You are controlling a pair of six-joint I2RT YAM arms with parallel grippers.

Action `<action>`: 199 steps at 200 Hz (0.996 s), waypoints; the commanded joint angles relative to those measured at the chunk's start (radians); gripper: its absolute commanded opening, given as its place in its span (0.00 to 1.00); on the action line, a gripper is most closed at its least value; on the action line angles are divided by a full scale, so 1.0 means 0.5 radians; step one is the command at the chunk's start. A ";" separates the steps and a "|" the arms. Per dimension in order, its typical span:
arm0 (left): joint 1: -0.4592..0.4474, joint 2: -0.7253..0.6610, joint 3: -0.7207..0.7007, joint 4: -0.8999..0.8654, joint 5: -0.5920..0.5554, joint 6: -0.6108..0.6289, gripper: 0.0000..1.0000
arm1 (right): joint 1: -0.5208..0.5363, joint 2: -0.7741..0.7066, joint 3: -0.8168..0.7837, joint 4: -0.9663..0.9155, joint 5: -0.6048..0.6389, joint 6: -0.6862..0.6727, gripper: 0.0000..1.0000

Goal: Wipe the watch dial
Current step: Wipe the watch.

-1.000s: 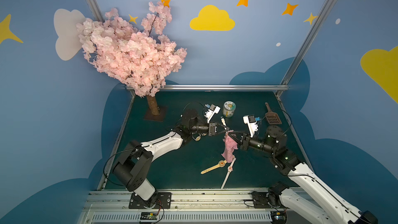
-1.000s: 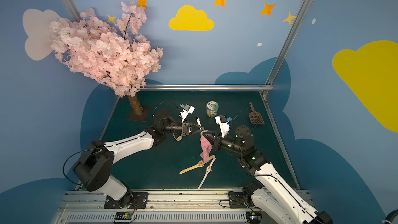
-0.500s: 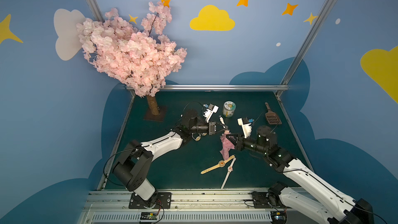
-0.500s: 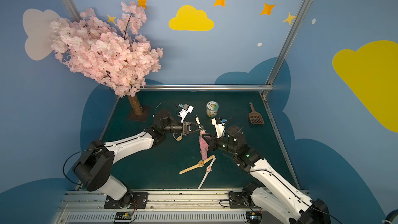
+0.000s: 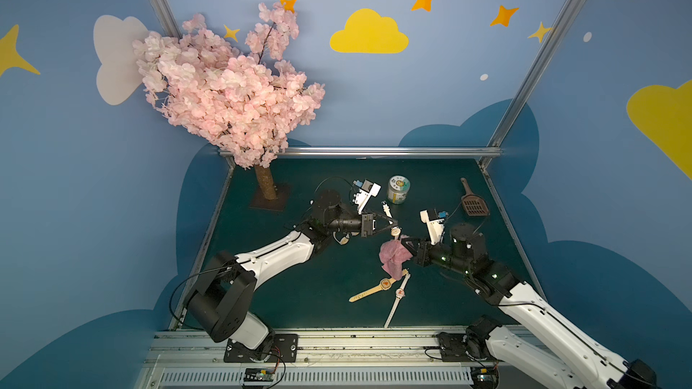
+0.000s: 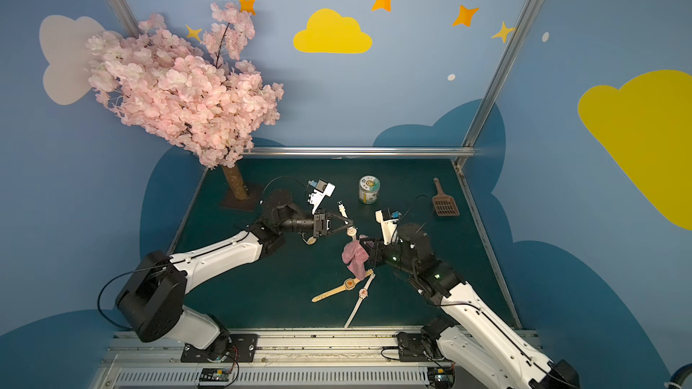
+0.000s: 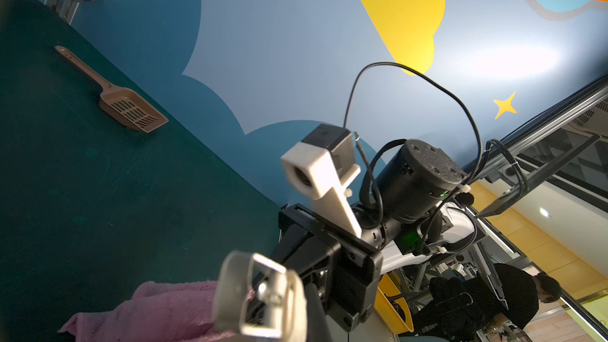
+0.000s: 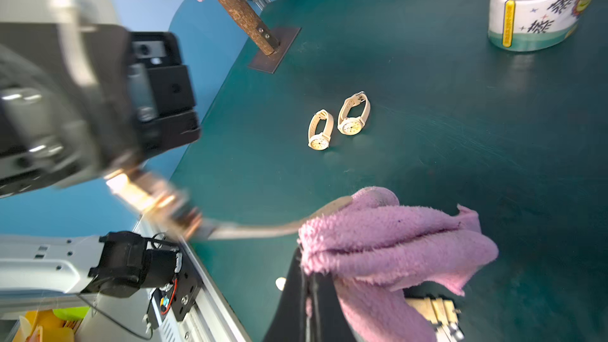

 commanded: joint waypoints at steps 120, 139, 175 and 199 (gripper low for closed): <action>-0.019 -0.045 -0.046 0.004 -0.014 0.047 0.03 | 0.071 0.089 0.208 0.537 -0.400 -0.091 0.00; -0.027 -0.051 -0.046 -0.002 -0.021 0.053 0.03 | 0.123 0.170 0.272 0.422 -0.182 -0.134 0.00; -0.030 -0.075 -0.054 -0.010 -0.031 0.057 0.03 | 0.188 0.274 0.370 0.080 0.313 -0.154 0.00; -0.030 -0.092 -0.059 -0.040 -0.038 0.078 0.03 | 0.199 0.234 0.318 0.048 0.445 -0.132 0.00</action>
